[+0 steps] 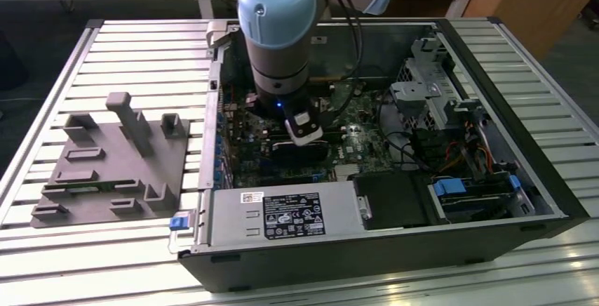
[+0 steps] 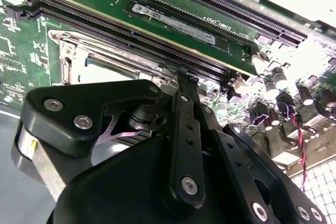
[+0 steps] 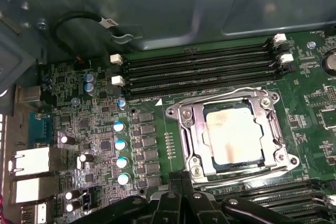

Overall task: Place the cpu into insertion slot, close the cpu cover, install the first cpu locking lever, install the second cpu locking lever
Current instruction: 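Install the second cpu locking lever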

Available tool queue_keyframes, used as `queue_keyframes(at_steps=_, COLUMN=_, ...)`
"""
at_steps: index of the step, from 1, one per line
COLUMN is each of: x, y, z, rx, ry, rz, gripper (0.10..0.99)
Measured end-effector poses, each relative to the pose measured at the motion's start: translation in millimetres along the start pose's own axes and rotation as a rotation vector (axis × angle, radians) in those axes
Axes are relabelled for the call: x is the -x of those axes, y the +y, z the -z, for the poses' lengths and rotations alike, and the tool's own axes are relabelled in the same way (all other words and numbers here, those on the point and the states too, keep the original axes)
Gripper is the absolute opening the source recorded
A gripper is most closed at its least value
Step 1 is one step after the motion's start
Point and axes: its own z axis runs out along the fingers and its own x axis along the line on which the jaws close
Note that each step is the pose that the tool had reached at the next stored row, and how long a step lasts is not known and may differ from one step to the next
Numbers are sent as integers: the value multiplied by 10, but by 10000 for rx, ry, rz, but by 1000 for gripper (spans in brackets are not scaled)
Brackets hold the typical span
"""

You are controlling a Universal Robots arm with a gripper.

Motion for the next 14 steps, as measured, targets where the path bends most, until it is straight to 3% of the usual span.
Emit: queue_keyframes(at_steps=14, x=-16, y=-8, z=-17, rx=1, ry=2, rz=0, gripper=106)
